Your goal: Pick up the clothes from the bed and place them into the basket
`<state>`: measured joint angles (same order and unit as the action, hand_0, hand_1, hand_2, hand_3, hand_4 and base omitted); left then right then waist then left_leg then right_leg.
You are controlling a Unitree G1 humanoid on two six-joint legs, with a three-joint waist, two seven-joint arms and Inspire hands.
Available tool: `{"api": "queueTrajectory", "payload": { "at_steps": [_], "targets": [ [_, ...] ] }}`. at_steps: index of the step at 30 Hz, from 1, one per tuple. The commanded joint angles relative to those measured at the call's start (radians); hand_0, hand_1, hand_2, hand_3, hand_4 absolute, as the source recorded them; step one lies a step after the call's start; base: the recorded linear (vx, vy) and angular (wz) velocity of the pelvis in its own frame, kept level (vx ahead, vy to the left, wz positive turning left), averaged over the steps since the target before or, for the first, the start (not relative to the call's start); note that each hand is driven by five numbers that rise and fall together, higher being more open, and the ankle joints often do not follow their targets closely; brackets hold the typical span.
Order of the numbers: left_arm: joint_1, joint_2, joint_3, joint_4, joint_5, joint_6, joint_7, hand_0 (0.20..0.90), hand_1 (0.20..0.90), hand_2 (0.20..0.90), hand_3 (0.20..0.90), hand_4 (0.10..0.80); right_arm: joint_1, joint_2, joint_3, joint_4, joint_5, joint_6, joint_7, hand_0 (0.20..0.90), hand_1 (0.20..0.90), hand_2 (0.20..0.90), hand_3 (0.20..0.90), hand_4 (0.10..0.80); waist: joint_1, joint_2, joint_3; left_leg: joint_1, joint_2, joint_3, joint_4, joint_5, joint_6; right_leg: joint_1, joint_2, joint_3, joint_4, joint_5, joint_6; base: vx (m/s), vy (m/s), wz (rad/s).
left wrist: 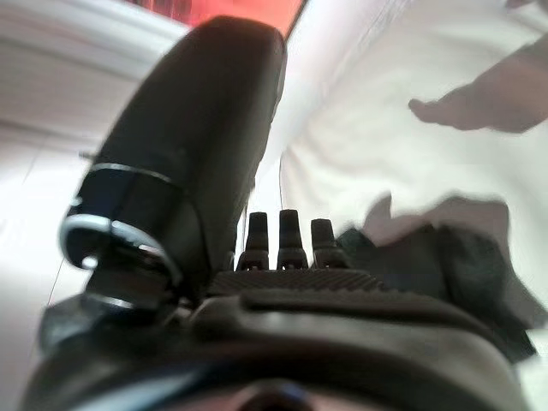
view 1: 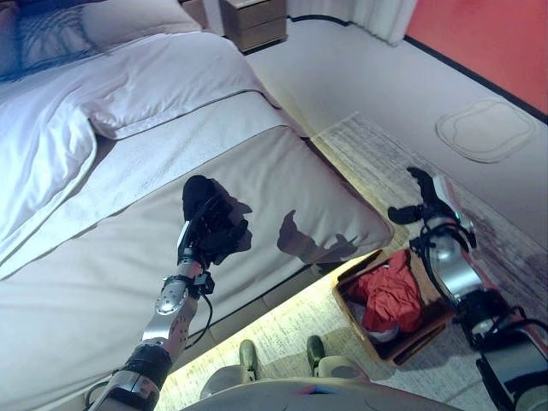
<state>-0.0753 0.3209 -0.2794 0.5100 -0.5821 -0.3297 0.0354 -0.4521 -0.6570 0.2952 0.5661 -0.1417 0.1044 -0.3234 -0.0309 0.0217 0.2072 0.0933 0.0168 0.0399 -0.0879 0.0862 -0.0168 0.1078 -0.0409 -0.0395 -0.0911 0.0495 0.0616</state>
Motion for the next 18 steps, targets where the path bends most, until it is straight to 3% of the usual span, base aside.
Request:
{"api": "queueTrajectory", "payload": {
  "at_steps": [1,12,18],
  "targets": [
    [-0.049,0.034,-0.005,0.002,0.074,-0.115,0.010,0.900,0.900,0.900,0.900,0.800,-0.233,-0.095,0.035,-0.013,-0.033,-0.092,-0.010,0.900,0.900,0.900,0.900,0.800,0.082,-0.038,-0.002,-0.031,-0.049,-0.076,0.122,-0.151,0.014,-0.064,0.003,-0.047,0.143,-0.074,-0.054,0.004,0.049,0.42],
    [-0.087,0.098,-0.060,-0.022,0.127,-0.184,0.006,0.900,0.900,0.900,0.900,0.800,-0.594,-0.113,0.212,0.114,-0.040,-0.066,-0.072,0.900,0.900,0.900,0.900,0.800,0.238,0.019,0.207,-0.318,-0.119,-0.220,0.377,-0.151,0.007,-0.290,-0.053,-0.205,0.466,-0.204,-0.107,-0.142,0.046,0.50],
    [-0.064,0.121,-0.073,-0.097,0.092,-0.198,-0.011,0.900,0.900,0.900,0.900,0.800,-0.688,-0.105,0.286,0.151,-0.055,0.023,-0.082,0.900,0.900,0.900,0.900,0.800,0.308,0.038,0.293,-0.452,-0.157,-0.233,0.504,-0.168,0.019,-0.411,-0.090,-0.266,0.645,-0.263,-0.125,-0.054,-0.021,0.48]
  ]
}}
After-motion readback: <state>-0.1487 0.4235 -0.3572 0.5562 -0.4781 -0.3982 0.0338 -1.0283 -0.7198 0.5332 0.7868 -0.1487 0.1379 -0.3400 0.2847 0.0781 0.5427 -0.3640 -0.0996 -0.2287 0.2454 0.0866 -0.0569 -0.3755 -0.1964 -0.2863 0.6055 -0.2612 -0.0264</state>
